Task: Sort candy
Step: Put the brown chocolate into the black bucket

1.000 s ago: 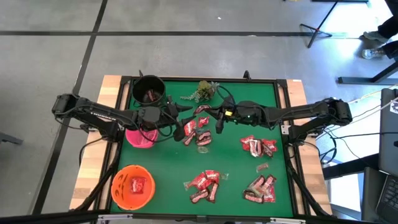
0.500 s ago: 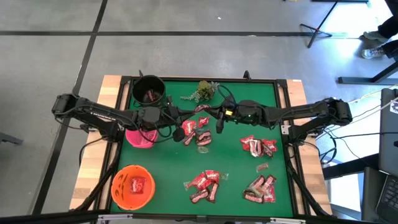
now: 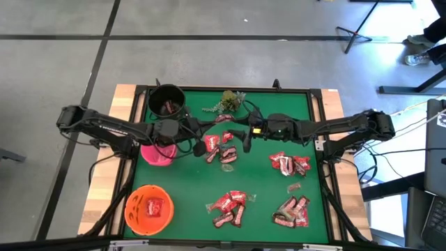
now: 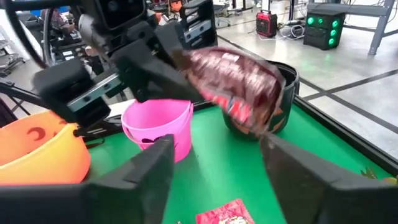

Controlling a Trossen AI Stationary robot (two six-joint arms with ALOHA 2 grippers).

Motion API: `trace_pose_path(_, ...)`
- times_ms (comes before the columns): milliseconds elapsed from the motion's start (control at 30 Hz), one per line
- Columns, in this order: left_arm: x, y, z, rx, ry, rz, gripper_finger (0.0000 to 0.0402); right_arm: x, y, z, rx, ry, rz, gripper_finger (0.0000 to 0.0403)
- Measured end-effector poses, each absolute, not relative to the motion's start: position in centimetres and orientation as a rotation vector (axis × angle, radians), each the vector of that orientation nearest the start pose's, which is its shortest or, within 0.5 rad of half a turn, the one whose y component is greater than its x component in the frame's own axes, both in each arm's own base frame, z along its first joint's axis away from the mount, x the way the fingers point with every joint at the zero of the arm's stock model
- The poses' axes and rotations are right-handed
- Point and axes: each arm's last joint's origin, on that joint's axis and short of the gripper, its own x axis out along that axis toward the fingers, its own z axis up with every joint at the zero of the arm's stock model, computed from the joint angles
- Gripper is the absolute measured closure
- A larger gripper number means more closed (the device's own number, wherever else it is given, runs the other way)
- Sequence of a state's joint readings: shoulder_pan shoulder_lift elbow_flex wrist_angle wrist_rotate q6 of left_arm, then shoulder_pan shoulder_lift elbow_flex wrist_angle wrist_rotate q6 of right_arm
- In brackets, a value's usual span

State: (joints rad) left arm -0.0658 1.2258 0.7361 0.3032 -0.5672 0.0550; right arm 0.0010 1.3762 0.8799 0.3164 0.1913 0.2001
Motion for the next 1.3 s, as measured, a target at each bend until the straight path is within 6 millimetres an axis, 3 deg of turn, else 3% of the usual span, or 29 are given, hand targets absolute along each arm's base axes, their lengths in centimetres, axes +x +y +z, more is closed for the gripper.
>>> trace_pose_path(200,24.7,0.1,28.4,0.13,0.22,0.572,0.0401,30.0,-0.6,28.6,0.177,0.178,-0.228,0.0105)
trace_pose_path(433,20.1,1.2,29.3,0.169,0.336,0.838,0.0401,29.0,-0.6,29.1,0.181,0.216,-0.242,0.0113)
trace_pose_path(733,13.9,3.8,28.4,0.026,0.506,1.08,0.0401,29.0,-0.6,28.9,0.185,0.228,-0.25,0.0118)
trace_pose_path(900,12.8,4.8,27.6,-0.056,0.602,1.126,0.0401,29.0,-0.6,28.9,0.185,0.227,-0.25,0.0118)
trace_pose_path(1300,12.6,5.9,27.3,-0.125,0.642,1.135,0.0401,28.9,-0.6,28.9,0.184,0.237,-0.251,0.0118)
